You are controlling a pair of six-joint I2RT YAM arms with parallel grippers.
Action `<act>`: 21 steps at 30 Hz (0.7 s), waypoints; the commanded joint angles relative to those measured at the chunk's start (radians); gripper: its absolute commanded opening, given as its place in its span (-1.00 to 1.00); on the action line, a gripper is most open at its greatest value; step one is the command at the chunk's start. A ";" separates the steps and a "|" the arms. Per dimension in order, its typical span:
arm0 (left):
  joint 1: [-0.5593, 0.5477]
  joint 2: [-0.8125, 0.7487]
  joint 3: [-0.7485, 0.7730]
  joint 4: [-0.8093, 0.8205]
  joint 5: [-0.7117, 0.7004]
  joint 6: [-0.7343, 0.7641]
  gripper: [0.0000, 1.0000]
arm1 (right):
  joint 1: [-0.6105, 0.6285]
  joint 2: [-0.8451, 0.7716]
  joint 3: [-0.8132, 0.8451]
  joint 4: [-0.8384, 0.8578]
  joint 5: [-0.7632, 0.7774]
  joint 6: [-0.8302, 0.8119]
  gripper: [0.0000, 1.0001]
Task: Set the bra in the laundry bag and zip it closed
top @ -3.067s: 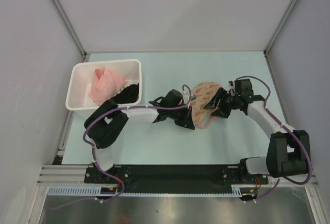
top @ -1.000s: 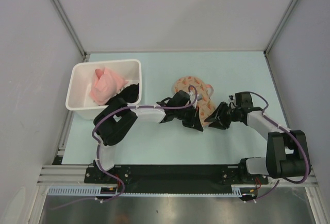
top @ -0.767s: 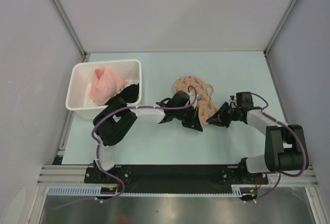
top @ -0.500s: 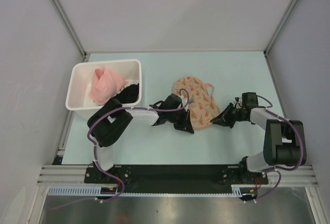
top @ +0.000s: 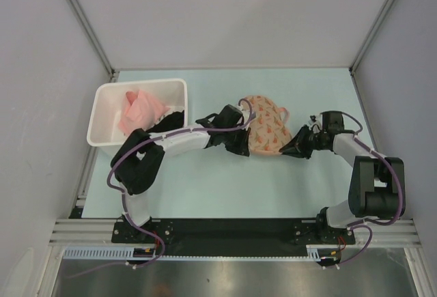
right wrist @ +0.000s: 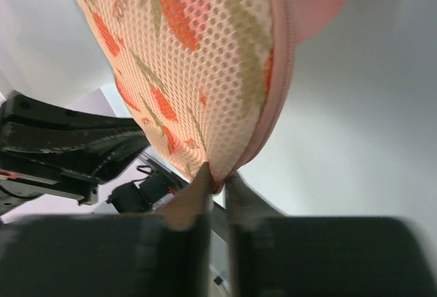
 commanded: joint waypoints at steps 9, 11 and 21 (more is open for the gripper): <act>-0.045 -0.239 -0.020 -0.180 -0.312 0.137 0.00 | 0.114 -0.113 0.198 -0.302 0.439 -0.182 0.53; -0.094 -0.285 -0.043 -0.189 -0.332 0.137 0.44 | 0.199 -0.130 0.227 -0.322 0.473 -0.161 1.00; -0.206 -0.701 -0.468 0.038 -0.369 0.013 0.67 | 0.512 -0.501 -0.029 0.057 0.593 0.049 0.99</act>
